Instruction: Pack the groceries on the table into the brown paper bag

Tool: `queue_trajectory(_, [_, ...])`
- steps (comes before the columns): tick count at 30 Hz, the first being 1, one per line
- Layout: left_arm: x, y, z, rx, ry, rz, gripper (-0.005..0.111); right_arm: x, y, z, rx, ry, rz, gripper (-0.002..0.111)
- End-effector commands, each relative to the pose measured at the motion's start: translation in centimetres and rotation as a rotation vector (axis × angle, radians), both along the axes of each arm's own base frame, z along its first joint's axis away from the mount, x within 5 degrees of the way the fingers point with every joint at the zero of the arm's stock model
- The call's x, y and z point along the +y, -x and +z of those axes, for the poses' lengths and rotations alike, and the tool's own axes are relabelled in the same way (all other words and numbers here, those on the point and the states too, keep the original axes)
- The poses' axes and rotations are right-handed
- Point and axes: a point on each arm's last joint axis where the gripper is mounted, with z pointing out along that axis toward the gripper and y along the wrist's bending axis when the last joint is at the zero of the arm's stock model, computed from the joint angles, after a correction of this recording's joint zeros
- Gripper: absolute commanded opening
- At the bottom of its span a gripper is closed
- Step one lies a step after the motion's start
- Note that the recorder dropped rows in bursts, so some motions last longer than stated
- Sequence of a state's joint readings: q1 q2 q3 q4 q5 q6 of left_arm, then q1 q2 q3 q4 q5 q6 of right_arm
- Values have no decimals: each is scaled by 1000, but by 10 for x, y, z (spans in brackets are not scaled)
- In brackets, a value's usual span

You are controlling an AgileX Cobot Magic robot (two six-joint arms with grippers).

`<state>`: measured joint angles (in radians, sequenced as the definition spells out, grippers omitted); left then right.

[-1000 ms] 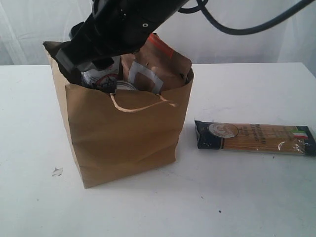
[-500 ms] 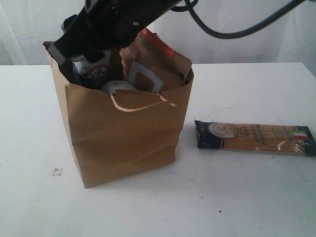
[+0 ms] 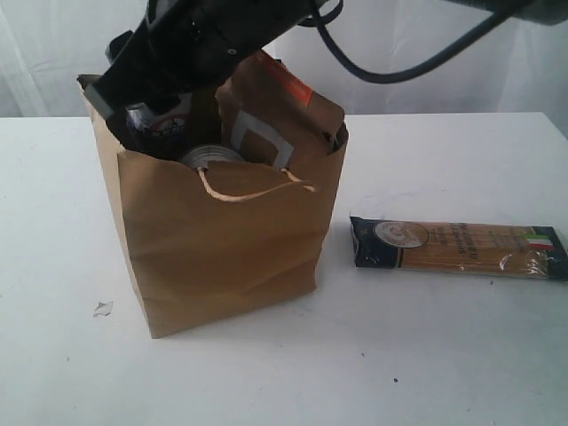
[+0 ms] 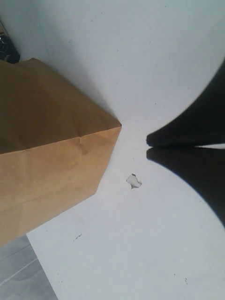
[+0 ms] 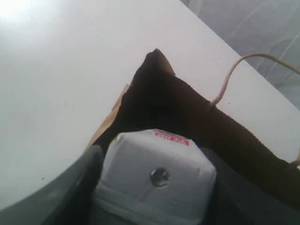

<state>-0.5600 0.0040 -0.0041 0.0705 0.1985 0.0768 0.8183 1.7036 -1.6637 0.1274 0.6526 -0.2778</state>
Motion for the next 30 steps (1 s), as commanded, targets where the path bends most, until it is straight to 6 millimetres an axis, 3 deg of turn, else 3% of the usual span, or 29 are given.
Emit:
queue_trajectory(1, [0,0,-1,4,5,0,0,4,-7,-9,-22,28,2,0])
queue_trajectory(10, [0,0,-1,4,5,0,0,11,-14,-29,15,82,5,0])
queue_trajectory(17, [0,0,-1,4,5,0,0,10,-13,-32,35,103,8,2])
queue_trajectory(19, [0,0,-1,4,5,0,0,9,-12,-31,37,106,9,10])
queue_trajectory(24, [0,0,-1,4,5,0,0,9,-12,-31,39,108,9,53])
queue_trajectory(26, [0,0,-1,4,5,0,0,9,-13,-30,31,99,8,58])
queue_trajectory(30, [0,0,-1,4,5,0,0,11,-14,-27,9,68,0,58])
